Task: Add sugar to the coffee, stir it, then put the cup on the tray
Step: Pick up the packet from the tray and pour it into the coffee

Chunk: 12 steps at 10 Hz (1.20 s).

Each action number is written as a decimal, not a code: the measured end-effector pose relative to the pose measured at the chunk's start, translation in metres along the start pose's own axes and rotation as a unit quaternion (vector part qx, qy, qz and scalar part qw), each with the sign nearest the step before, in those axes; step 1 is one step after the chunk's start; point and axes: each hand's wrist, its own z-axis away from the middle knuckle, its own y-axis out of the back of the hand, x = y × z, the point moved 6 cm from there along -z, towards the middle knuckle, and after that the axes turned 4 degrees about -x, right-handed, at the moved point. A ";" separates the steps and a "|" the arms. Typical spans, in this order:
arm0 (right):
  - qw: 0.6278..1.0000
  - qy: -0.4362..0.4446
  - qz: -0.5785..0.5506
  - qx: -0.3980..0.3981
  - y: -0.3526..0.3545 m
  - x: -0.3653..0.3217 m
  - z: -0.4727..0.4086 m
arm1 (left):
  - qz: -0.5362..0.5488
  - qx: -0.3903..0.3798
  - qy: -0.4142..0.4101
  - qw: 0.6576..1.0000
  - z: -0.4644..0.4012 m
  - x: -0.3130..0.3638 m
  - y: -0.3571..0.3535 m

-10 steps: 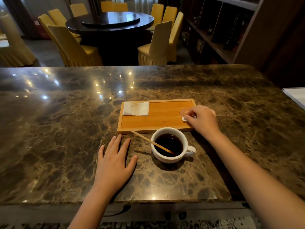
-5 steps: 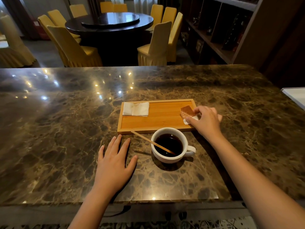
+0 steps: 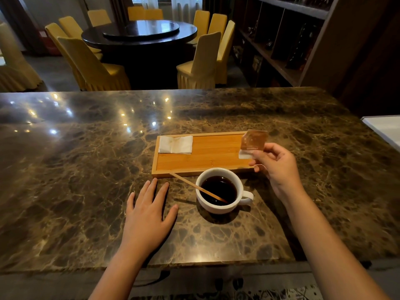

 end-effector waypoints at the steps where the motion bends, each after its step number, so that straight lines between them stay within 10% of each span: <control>1: 0.999 -0.006 -0.035 -0.020 -0.001 0.001 0.005 | 0.001 0.000 -0.001 1.000 0.000 0.000 0.000; 5: 0.980 0.122 0.155 -0.026 -0.011 -0.037 0.025 | -0.002 -0.004 -0.003 1.000 0.001 0.000 -0.001; 7: 0.871 0.339 0.339 -0.103 -0.042 -0.081 0.049 | -0.002 -0.004 -0.005 1.000 0.000 -0.001 -0.001; 12: 0.816 0.370 0.409 -0.172 -0.059 -0.087 0.051 | -0.001 -0.001 -0.008 1.000 0.001 0.000 0.000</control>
